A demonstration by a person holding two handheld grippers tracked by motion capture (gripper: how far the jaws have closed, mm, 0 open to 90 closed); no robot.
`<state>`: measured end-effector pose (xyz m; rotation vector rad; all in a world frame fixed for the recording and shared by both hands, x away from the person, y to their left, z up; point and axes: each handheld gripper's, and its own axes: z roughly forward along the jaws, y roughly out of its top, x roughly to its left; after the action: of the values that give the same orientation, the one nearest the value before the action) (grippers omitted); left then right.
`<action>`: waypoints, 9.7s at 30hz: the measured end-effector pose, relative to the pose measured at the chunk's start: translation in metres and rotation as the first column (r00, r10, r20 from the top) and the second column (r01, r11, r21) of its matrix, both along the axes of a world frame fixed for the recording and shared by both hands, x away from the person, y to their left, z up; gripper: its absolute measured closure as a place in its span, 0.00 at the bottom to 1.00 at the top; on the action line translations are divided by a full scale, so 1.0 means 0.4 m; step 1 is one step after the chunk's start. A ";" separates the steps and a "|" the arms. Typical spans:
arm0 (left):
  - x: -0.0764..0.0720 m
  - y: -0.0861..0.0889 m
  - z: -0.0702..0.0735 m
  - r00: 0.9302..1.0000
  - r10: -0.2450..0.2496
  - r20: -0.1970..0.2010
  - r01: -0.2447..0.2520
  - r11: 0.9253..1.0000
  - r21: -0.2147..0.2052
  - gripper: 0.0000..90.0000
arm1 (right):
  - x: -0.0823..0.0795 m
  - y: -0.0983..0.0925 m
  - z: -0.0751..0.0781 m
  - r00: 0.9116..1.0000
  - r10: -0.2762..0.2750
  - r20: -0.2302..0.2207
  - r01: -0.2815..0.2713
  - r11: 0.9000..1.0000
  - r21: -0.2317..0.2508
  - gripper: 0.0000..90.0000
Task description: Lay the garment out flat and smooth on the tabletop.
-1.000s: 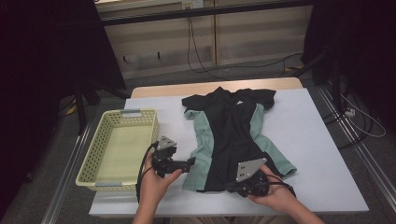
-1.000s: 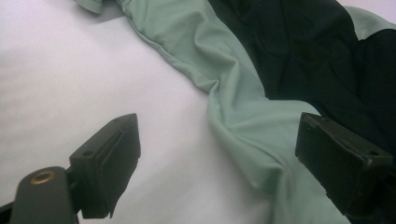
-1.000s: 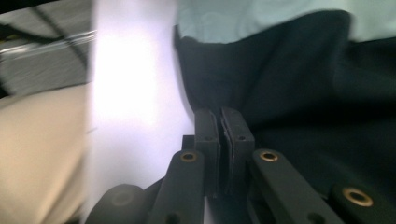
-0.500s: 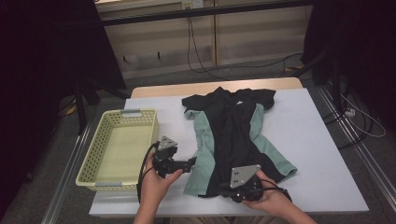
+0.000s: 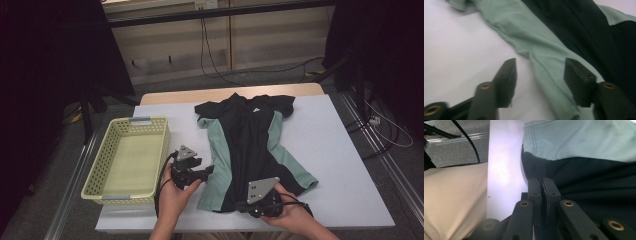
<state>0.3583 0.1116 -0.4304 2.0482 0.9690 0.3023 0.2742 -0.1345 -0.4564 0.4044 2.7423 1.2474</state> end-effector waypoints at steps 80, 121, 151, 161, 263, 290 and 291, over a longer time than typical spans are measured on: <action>0.008 0.056 -0.017 0.996 0.048 -0.081 -0.040 0.994 0.101 0.97 | 0.147 -0.353 0.024 0.708 -0.705 0.025 0.705 0.709 0.029 0.62; 0.007 0.037 -0.019 0.996 0.021 -0.085 -0.015 0.997 0.080 0.96 | 0.140 -0.411 0.010 0.668 -0.741 -0.069 0.743 0.668 0.033 0.77; 0.009 0.031 -0.021 0.996 0.019 -0.090 -0.014 0.998 0.058 0.97 | 0.081 -0.437 0.018 0.710 -0.696 -0.106 0.697 0.716 -0.031 1.00; 0.009 0.029 -0.020 0.996 0.018 -0.086 -0.013 0.998 0.061 0.96 | 0.096 -0.438 0.021 0.696 -0.716 -0.048 0.718 0.694 0.052 0.82; -0.020 0.056 0.022 0.998 0.032 -0.060 -0.029 0.999 0.040 0.65 | 0.083 -0.446 0.014 0.747 -0.661 -0.073 0.664 0.747 0.027 0.77; 0.077 0.048 0.005 0.998 0.052 -0.024 -0.052 0.999 -0.003 0.18 | 0.323 -0.499 0.021 0.529 -0.848 -0.032 0.847 0.525 0.084 0.41; 0.075 0.049 0.002 0.999 0.044 -0.027 -0.044 0.999 0.001 0.18 | 0.329 -0.499 0.021 0.534 -0.845 -0.028 0.843 0.530 0.086 0.42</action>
<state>0.3885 0.1310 -0.4295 2.0382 1.0318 0.2984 0.4060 -0.3341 -0.4479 1.5014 1.9259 1.0247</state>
